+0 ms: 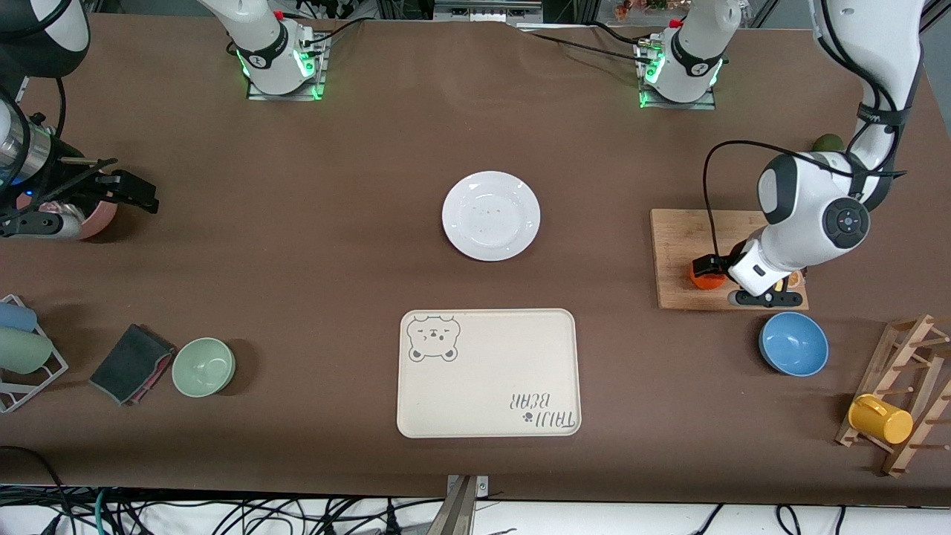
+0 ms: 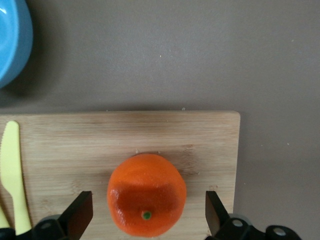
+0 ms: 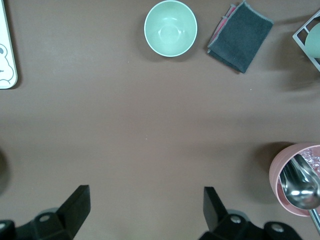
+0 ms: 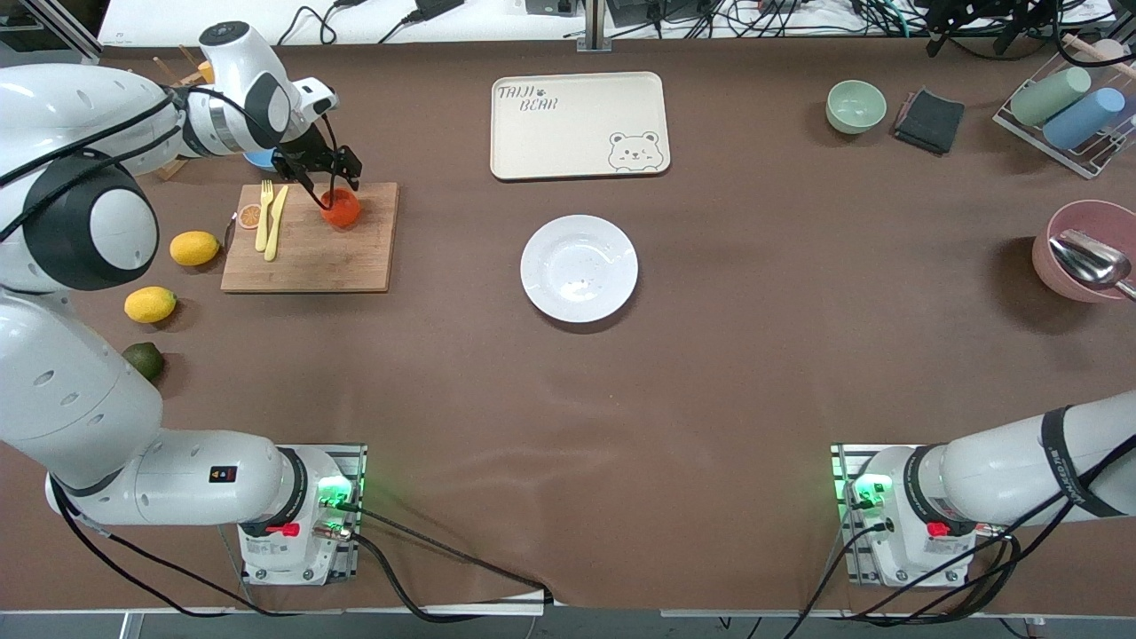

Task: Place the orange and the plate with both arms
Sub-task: 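Close the left gripper on the orange and lift it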

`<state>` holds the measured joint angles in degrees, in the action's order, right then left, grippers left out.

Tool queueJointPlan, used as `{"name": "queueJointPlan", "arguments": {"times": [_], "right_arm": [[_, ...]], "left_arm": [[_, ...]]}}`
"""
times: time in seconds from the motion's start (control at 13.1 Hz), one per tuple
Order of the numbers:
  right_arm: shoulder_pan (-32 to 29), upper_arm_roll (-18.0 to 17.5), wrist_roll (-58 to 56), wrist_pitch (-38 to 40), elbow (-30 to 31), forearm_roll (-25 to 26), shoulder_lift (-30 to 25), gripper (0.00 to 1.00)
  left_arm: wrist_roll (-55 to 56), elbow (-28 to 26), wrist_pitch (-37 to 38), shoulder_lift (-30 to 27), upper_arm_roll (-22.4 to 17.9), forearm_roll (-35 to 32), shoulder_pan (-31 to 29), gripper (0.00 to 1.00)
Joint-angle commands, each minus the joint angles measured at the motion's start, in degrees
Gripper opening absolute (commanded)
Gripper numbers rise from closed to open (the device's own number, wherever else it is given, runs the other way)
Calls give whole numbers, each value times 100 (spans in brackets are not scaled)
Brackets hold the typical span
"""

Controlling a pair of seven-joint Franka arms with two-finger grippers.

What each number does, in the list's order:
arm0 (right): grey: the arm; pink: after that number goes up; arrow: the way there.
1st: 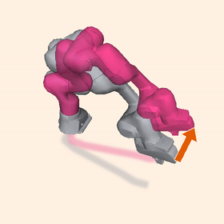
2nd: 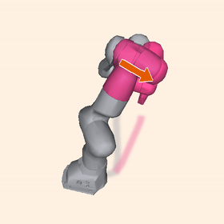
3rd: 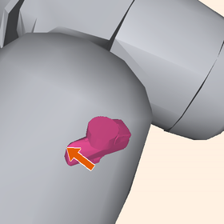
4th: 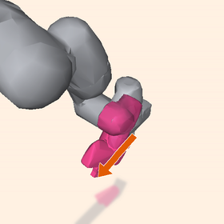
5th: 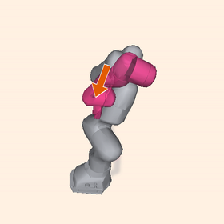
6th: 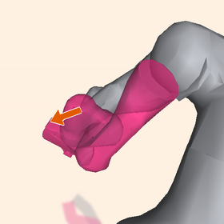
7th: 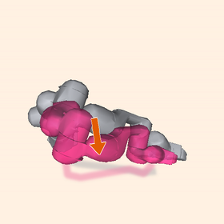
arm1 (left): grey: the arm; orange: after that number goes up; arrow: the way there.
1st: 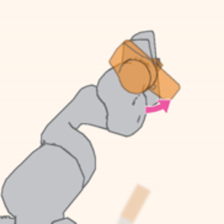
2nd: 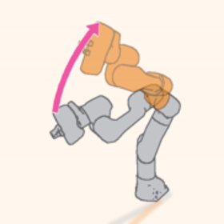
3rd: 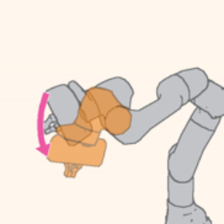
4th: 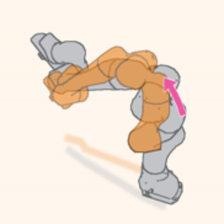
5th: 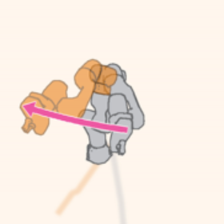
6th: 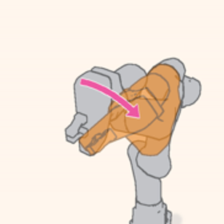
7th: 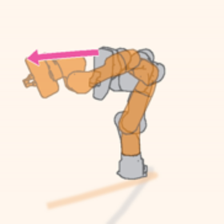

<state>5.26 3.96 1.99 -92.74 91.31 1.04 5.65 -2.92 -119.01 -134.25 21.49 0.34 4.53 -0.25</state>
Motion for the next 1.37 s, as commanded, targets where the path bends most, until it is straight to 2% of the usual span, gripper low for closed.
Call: {"name": "queueJointPlan", "arguments": {"times": [0.0,0.38,0.61,0.69,0.84,0.92,0.99,1.07,1.3], "right_arm": [[2,-1,47,46,-35,1,-3,100],[2,-1,47,46,-35,1,-3,100],[2,-1,47,46,-35,1,-11,100],[2,-1,38,46,-35,1,-3,100],[2,-1,47,46,-35,1,-3,100],[2,-1,38,46,-35,1,-11,100],[2,-1,38,46,-35,1,-3,100],[2,-1,38,46,-35,1,-3,100],[2,-1,38,46,-35,1,-12,100]], "left_arm": [[2,-78,-101,22,45,92,-54,99],[-60,-78,-153,277,54,179,-213,98],[10,-78,-127,251,54,250,-178,89],[37,-78,-101,225,54,250,-143,80],[37,-78,-75,216,63,250,-151,45],[20,-70,-14,181,63,250,-151,22],[20,-17,213,33,89,250,-143,10],[72,35,520,-213,176,250,-142,2],[432,307,1260,-995,474,250,-142,0]]}}
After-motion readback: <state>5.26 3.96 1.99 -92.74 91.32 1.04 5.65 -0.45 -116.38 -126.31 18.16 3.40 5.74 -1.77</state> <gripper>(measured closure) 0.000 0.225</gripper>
